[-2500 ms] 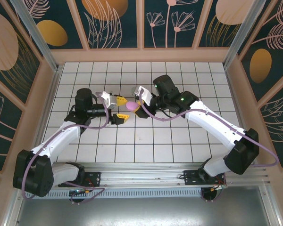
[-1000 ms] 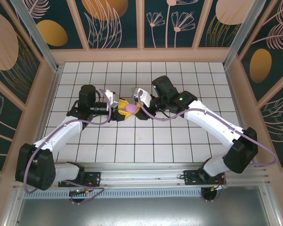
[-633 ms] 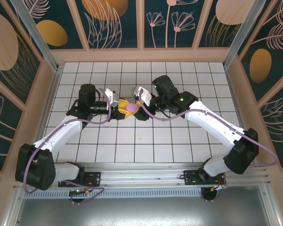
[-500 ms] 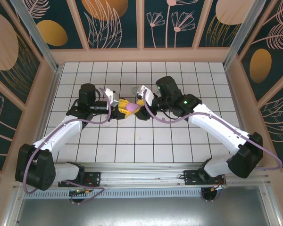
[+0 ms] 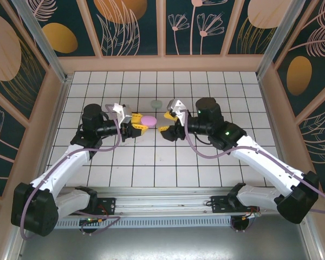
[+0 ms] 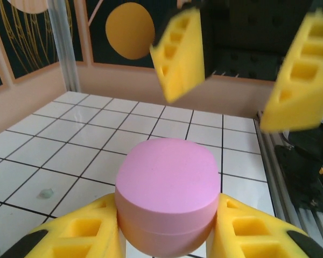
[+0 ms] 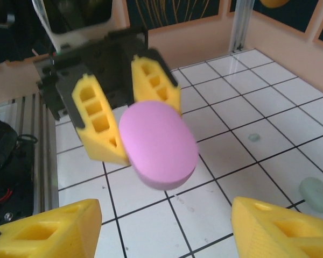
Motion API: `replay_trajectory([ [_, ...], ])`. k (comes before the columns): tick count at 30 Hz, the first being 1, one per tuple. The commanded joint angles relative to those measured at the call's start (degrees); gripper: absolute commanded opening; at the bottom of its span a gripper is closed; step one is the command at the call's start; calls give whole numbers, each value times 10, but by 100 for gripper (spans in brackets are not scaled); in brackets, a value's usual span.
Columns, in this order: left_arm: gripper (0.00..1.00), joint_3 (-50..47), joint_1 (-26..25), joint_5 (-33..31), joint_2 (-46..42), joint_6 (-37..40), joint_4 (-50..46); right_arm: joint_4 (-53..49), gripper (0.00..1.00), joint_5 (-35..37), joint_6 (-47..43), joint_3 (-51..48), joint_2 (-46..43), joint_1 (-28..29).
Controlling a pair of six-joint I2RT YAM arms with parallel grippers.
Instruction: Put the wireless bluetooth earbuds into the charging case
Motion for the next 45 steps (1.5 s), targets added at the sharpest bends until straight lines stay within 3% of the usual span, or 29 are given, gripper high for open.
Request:
replay_trajectory([
  [1,21,-9,-4,13,-3,-75,75,47,69,7,0,-8,9,11],
  [11,16,-18,-4,22,0,-102,102,83,68,27,8,14,52,11],
  [33,13,-26,-4,34,-13,-85,66,133,65,-32,58,26,77,9],
  [45,13,-24,-4,41,-25,-77,55,109,62,-2,66,51,100,5],
])
